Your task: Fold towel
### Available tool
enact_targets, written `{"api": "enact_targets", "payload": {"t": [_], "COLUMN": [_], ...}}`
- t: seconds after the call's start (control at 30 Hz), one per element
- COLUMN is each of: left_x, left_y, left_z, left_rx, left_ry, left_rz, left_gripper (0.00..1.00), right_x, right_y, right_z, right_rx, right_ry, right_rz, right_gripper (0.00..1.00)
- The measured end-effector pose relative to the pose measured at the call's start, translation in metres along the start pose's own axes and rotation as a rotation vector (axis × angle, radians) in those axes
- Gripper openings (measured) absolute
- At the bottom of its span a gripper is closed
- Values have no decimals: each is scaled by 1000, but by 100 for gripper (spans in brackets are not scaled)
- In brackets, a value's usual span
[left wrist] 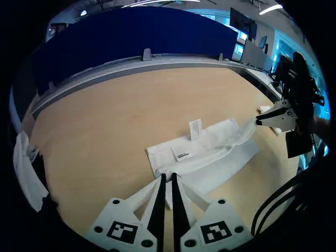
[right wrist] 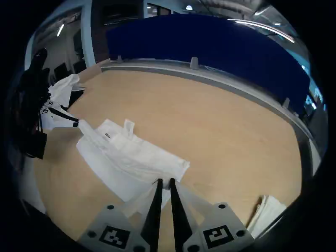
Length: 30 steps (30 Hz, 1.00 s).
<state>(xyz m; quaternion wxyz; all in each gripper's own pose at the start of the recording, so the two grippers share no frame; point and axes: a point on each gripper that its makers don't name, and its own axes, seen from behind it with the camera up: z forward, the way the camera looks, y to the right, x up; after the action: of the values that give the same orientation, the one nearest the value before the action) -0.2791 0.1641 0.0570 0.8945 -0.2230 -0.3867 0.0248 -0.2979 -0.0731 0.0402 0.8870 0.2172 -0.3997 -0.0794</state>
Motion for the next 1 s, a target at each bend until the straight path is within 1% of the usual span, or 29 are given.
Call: {"api": "enact_targets", "payload": {"t": [0.17,0.3,0.4,0.43,0.47,0.5,0.53,0.57,0.63,0.7,0.77,0.83,1.0], "left_x": [3,3,3,3,2,2,3,3,2,1,1,3,4], "left_y": [-6,-12,-15,-16,-17,-17,-18,-18,-17,-16,-14,-15,-16], "left_z": [17,30,37,40,42,42,43,43,42,41,41,39,35], "left_rx": [9,27,40,45,49,53,58,62,61,56,46,51,52], "left_ry": [3,1,0,-1,-2,-3,-3,-4,-10,-13,-10,-4,2], "left_rz": [-11,-12,-10,-8,-6,-3,-1,2,4,5,8,12,13], "left_gripper": [10,10,11,11,17,23,29,34,51,76,84,87,87], "right_x": [0,0,-1,-1,-1,-1,0,0,1,3,4,5,6], "right_y": [6,7,8,9,10,11,12,13,14,15,15,15,17], "right_z": [13,22,26,28,29,30,30,31,31,30,30,28,24], "right_rx": [-9,-11,-25,-33,-41,-48,-55,-62,-73,-80,-79,-78,-78], "right_ry": [-10,-12,-13,-13,-13,-12,-11,-11,-5,1,6,9,16], "right_rz": [16,25,30,31,32,33,34,35,38,41,46,54,69], "right_gripper": [13,14,17,21,25,32,46,57,71,79,82,85,91]}}
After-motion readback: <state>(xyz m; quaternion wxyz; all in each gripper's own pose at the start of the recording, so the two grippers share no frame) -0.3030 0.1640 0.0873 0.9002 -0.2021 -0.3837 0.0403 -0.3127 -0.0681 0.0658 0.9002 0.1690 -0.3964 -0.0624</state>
